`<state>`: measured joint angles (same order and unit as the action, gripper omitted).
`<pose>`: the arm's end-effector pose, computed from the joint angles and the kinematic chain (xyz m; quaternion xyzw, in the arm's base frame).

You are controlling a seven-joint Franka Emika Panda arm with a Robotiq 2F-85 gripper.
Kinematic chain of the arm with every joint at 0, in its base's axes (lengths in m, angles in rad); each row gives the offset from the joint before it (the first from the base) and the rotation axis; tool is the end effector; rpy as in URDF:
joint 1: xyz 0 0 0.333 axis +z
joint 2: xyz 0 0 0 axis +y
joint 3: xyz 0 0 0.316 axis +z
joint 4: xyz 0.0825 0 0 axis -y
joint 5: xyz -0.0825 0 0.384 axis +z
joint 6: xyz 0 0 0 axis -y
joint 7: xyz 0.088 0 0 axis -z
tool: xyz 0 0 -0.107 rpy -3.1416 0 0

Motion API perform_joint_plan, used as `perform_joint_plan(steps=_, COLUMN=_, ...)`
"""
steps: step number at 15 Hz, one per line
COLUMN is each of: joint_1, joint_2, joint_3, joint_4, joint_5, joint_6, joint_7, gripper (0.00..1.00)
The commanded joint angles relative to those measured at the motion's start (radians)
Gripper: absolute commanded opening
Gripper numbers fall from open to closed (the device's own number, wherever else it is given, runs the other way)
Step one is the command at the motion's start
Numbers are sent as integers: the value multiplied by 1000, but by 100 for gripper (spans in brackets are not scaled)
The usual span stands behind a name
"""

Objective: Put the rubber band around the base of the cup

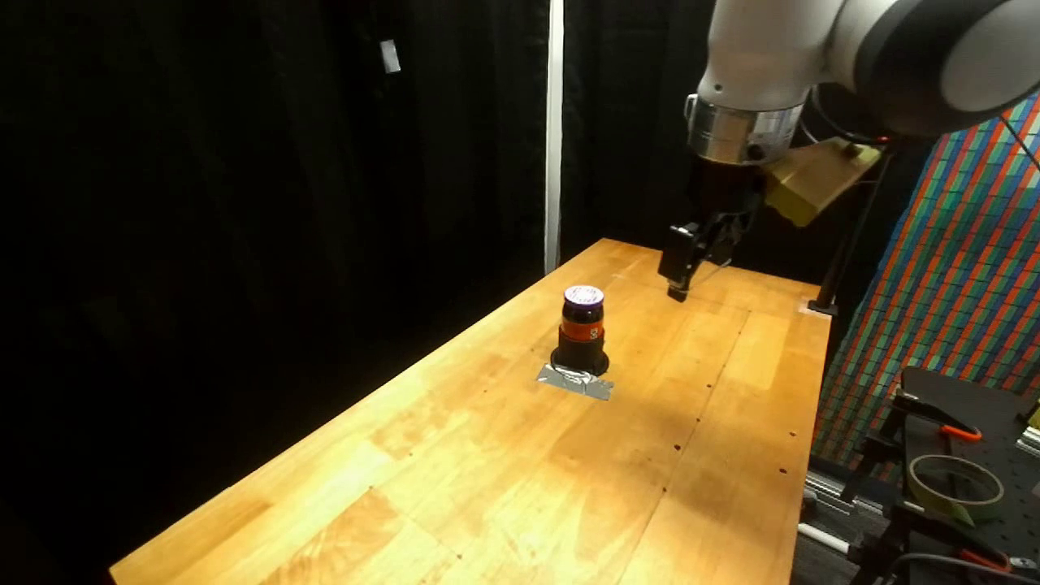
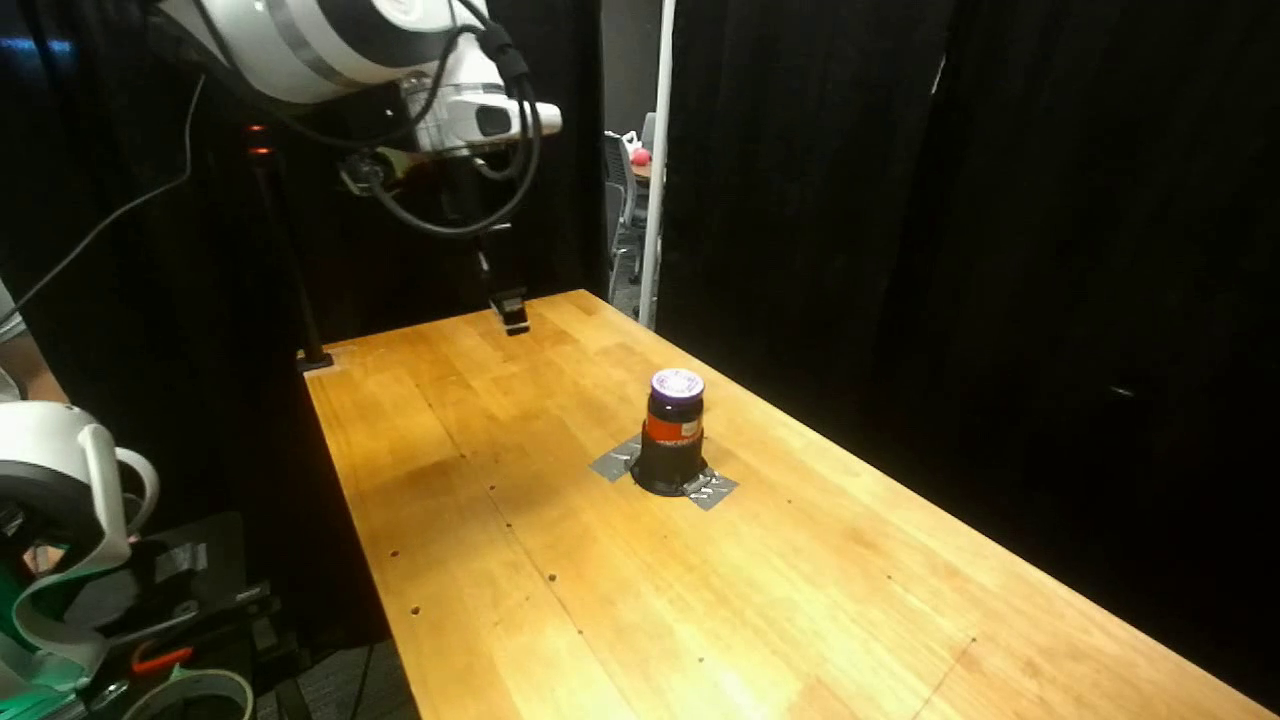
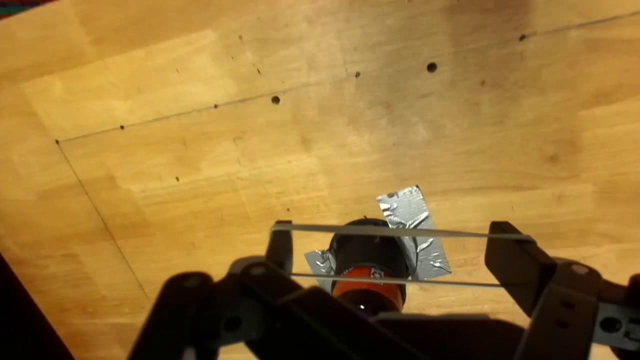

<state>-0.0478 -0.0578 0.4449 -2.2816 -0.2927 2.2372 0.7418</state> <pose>0.4730 0.1899 0.3780 0.9885 -0.0813 0.0709 0.1057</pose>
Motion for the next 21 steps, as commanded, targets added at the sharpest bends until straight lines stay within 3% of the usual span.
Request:
perform_joint_plan(steps=1, joint_1=91, joint_2=212, joint_3=-118, joint_4=193, joint_5=-88, joint_6=48, joint_7=39, gripper=100)
perform_joint_plan(steps=6, joint_1=191, joint_2=393, joint_3=-281, joint_4=350, joint_5=-68, joint_6=188, joint_7=28, gripper=100)
perform_joint_plan(steps=11, joint_1=251, joint_2=503, joint_3=-404, joint_4=455, joint_5=-57, joint_6=218, joint_7=34, gripper=100)
perform_joint_plan(steps=15, joint_1=276, joint_2=567, joint_3=-471, joint_4=515, joint_5=-54, joint_6=226, joint_7=53, gripper=100)
perform_joint_plan(steps=21, joint_1=279, joint_2=647, joint_3=-492, joint_4=590, joint_5=2, joint_6=211, joint_7=27, gripper=100)
